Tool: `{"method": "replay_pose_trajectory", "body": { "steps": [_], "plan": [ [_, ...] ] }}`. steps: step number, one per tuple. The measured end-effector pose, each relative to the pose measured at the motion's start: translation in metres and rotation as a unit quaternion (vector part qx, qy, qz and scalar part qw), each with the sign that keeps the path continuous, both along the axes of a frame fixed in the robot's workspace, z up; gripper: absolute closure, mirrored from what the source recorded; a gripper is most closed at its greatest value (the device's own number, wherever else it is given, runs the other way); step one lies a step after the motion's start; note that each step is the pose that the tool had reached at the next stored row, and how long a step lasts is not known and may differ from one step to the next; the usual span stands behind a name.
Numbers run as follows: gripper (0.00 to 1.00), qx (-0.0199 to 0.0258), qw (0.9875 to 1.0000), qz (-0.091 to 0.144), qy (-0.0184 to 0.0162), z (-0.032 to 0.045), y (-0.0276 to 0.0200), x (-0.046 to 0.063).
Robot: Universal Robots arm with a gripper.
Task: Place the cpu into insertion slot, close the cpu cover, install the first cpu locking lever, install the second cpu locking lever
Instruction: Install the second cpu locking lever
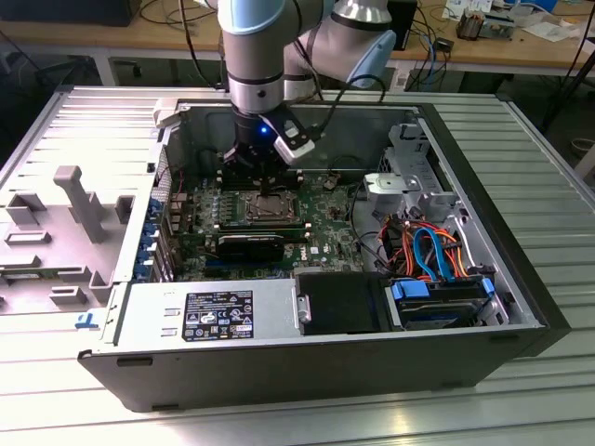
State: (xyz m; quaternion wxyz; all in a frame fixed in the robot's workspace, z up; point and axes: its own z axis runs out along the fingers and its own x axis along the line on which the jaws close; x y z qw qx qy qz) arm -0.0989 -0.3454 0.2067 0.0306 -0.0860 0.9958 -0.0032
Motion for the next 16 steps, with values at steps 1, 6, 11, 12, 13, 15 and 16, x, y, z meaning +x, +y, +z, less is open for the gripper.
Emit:
{"method": "replay_pose_trajectory", "body": {
  "steps": [1,6,11,12,13,15,16],
  "plan": [
    [0.89,0.0002,1.0,0.0,-0.0009,-0.0002,0.012,-0.0081],
    [0.89,-0.0125,0.9999,0.0,0.0101,-0.0005,0.0119,-0.007],
    [0.89,-0.0262,0.9995,-0.015,0.0106,-0.0007,0.0119,-0.0067],
    [0.89,-0.0265,0.9994,-0.021,0.011,-0.0007,0.0119,-0.0067],
    [0.89,-0.0266,0.9992,-0.027,0.0114,-0.0007,0.0119,-0.0068],
    [0.89,-0.0265,0.9988,-0.039,0.0123,-0.0007,0.0119,-0.0068],
    [0.89,-0.0264,0.9986,-0.045,0.0126,-0.0008,0.012,-0.0068]
  ]
}}
